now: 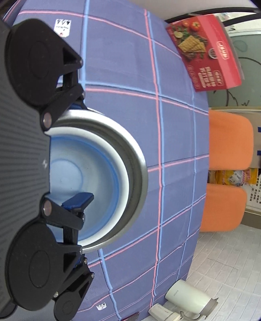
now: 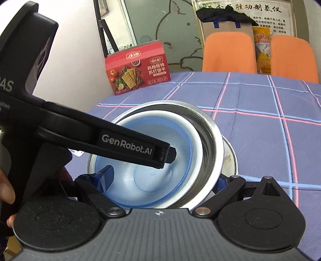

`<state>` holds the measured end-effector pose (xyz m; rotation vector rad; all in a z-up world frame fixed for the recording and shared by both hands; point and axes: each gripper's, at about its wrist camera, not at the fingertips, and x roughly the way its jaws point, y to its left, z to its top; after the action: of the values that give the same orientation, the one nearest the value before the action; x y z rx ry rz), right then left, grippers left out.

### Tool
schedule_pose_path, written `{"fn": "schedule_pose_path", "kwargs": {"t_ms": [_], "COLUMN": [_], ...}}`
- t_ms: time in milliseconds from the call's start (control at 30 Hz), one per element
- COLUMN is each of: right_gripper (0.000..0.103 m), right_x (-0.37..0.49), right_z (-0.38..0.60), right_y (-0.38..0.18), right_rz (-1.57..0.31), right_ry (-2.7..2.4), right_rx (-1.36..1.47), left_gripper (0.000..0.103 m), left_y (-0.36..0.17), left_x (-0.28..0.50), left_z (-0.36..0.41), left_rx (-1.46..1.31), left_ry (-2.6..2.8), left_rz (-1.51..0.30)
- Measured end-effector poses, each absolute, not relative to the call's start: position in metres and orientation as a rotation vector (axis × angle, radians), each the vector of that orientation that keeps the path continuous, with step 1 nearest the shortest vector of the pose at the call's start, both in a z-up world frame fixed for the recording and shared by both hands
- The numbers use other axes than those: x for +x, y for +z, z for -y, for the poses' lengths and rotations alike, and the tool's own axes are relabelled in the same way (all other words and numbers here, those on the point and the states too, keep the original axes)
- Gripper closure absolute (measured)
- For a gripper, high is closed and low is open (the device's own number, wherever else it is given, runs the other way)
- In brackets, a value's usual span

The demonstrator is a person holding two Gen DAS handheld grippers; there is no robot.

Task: Organize plates and bowls
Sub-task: 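Lower the nested bowls onto the gold-rimmed plate and open the left gripper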

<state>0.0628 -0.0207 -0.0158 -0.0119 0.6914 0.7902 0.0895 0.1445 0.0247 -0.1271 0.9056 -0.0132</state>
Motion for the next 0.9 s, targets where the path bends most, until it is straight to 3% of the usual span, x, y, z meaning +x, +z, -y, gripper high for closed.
{"fn": "schedule_pose_path", "kwargs": {"t_ms": [233, 300, 367, 567, 900], "right_gripper": [0.020, 0.020, 0.020, 0.020, 0.020], "right_x": [0.061, 0.064, 0.065, 0.063, 0.052], "right_z": [0.018, 0.017, 0.020, 0.043, 0.083], "right_y": [-0.022, -0.021, -0.018, -0.001, -0.003], "right_rz": [-0.710, -0.700, -0.671, -0.564, -0.553], "right_ry": [0.760, 0.737, 0.706, 0.610, 0.514], "right_rx": [-0.041, -0.056, -0.068, -0.032, 0.097], "left_gripper": [0.030, 0.014, 0.006, 0.004, 0.004], "left_y": [0.008, 0.008, 0.013, 0.037, 0.046], "left_x": [0.095, 0.094, 0.092, 0.077, 0.041], "left_z": [-0.148, -0.150, -0.151, -0.160, -0.135], "left_rx": [-0.153, -0.158, -0.161, -0.149, -0.110], "left_ry": [-0.037, -0.044, -0.041, 0.035, 0.020], "left_rz": [-0.921, -0.906, -0.877, -0.753, -0.677]}}
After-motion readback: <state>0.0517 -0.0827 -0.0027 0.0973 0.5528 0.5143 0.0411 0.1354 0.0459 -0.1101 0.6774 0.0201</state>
